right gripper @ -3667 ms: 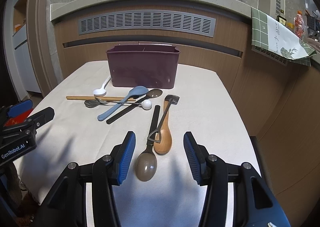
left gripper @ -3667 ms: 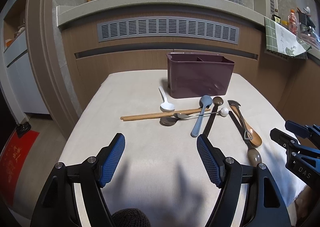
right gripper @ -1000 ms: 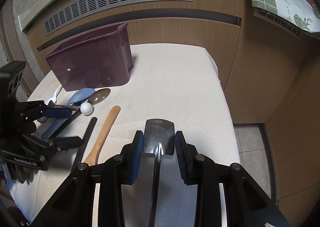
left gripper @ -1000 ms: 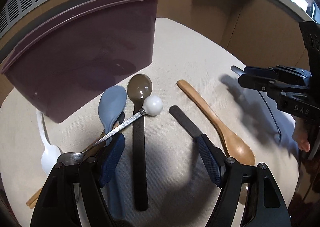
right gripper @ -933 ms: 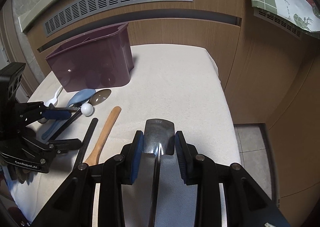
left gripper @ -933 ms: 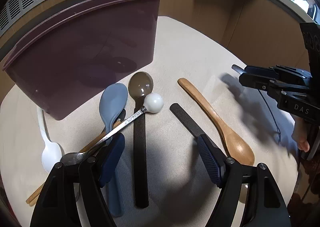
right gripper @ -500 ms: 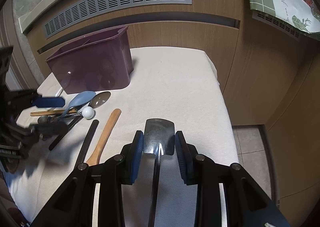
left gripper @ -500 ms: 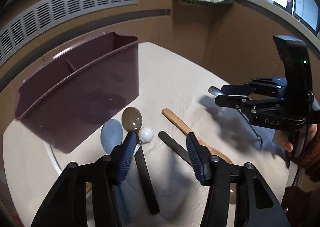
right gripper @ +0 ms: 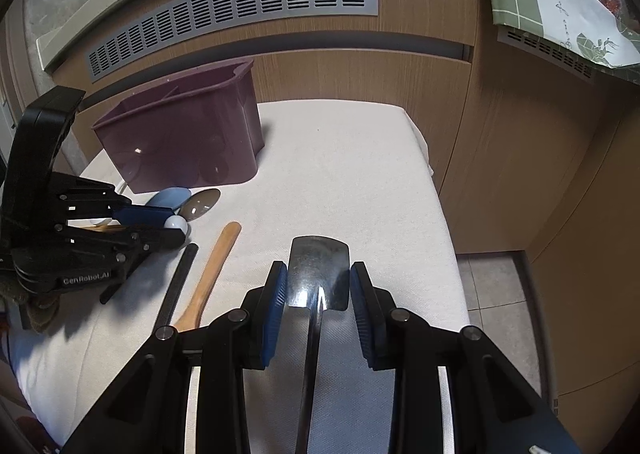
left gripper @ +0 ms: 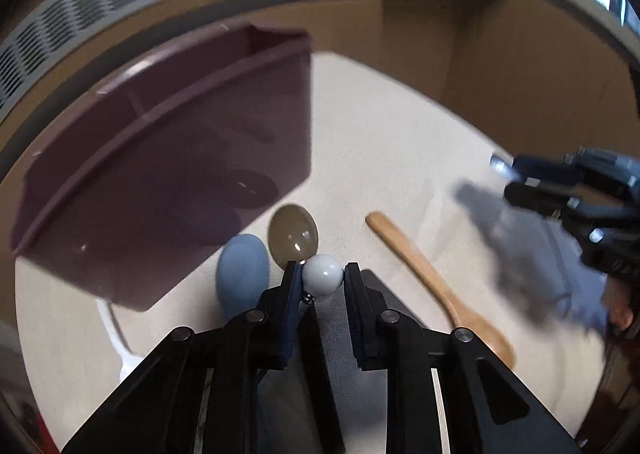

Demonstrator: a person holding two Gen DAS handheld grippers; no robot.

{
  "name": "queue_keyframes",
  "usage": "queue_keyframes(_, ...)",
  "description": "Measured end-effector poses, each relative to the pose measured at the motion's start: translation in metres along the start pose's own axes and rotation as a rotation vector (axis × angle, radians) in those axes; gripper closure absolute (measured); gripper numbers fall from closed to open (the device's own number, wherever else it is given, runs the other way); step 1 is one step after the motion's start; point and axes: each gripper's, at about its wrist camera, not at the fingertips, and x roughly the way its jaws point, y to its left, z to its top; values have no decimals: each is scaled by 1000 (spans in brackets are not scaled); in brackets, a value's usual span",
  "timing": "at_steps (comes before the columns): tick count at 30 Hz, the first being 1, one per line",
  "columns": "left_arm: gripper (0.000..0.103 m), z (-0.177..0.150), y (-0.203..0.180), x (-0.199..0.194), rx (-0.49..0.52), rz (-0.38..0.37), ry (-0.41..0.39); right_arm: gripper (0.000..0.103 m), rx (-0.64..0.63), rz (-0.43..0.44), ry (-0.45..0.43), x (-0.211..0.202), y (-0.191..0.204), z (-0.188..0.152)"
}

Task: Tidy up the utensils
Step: 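Grasp the white-ball-handled metal spoon with the left tool while the right tool lifts the spatula, then carry the spatula and ball spoon over the maroon caddy and open both tools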

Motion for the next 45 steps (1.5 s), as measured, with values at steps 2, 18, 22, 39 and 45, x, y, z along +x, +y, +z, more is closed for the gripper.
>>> queue_keyframes(2, 80, -4, 8, -33, -66, -14, -96, 74, -3, 0, -22, -9, 2, 2)
queue_keyframes(18, 80, -28, 46, -217, -152, 91, -365, 93, -94, 0, -212, -71, 49, 48)
queue_keyframes(22, 80, -35, 52, -226, -199, 72, -412, 93, -106, 54, -217, -73, 58, 61)
queue_keyframes(39, 80, -64, 70, -162, -369, -96, -370, 85, -301, 235, 153, 48, 50, 44)
queue_keyframes(45, 80, -59, 80, -138, -401, -133, -347, 83, -241, 319, 226, 93, 36, 49)
